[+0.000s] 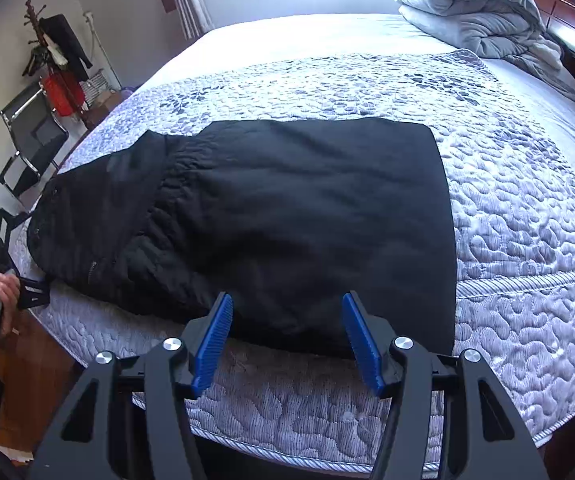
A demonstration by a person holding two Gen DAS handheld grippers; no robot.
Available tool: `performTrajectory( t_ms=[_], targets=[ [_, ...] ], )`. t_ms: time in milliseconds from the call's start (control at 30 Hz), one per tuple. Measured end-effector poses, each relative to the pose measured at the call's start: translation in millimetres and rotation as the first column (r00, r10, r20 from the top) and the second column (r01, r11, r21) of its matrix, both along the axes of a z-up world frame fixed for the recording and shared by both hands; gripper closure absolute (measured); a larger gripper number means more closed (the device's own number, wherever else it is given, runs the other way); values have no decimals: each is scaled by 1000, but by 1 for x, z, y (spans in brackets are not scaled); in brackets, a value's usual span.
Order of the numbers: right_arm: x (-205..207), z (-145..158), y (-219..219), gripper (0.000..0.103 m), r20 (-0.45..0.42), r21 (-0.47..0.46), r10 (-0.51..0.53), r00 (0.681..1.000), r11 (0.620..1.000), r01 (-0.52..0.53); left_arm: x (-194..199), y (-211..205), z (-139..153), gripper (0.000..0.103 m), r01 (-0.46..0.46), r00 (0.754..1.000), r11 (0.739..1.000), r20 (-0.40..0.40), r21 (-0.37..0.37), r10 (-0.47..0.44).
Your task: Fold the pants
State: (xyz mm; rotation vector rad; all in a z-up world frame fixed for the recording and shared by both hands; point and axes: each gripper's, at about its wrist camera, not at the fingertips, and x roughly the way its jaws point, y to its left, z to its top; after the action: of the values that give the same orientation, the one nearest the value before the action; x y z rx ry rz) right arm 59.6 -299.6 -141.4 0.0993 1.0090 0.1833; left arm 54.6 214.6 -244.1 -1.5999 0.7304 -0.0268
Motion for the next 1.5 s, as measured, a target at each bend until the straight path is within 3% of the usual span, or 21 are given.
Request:
performTrajectory(
  t_ms=[167, 233, 267, 300, 500, 600, 767, 1000, 1133, 1300, 1467, 1500],
  targets=[
    [0, -5, 2, 45, -18, -9, 4, 1000, 1000, -4, -1, 4, -3, 8, -5, 1000, 1000, -9, -9, 5],
    [0, -7, 3, 45, -24, -12, 5, 1000, 1000, -5, -4, 6, -5, 26, -3, 999, 1000, -49, 4, 4],
    [0, -7, 4, 44, -25, -14, 6, 1000, 1000, -6, -6, 8, -7, 49, -3, 997, 1000, -82, 9, 4],
    [0, -8, 4, 44, -26, -16, 7, 1000, 1000, -7, -9, 8, -13, 58, -5, 990, 1000, -141, 7, 6],
    [1, -10, 7, 43, -29, -33, 21, 999, 999, -22, -17, 13, -17, 86, -11, 995, 1000, -103, -28, 8],
    [1, -10, 6, 43, -29, -31, 20, 999, 999, -21, -18, 11, -10, 92, -12, 997, 1000, -76, -12, 11],
    [1, -10, 5, 43, -31, -35, 18, 999, 999, -20, -12, 6, 16, 93, 19, 1000, 999, 14, 41, -19],
    [-1, -9, 2, 43, -28, -31, 5, 1000, 1000, -6, 3, -12, 57, 93, 62, 993, 984, 93, 164, -78],
    [-2, -9, -3, 43, -28, -16, -15, 999, 1000, 14, 12, -32, 95, 92, 122, 973, 931, 144, 345, -181],
    [-4, -10, -7, 43, -25, -3, -33, 999, 999, 33, 19, -60, 131, 89, 176, 946, 855, 156, 488, -284],
    [-3, -12, -16, 43, -23, 10, -47, 999, 999, 47, 29, -95, 158, 88, 216, 915, 751, 139, 624, -379],
    [-3, -12, -18, 43, -23, 15, -51, 998, 999, 51, 32, -104, 164, 88, 225, 906, 719, 130, 658, -403]
  ],
)
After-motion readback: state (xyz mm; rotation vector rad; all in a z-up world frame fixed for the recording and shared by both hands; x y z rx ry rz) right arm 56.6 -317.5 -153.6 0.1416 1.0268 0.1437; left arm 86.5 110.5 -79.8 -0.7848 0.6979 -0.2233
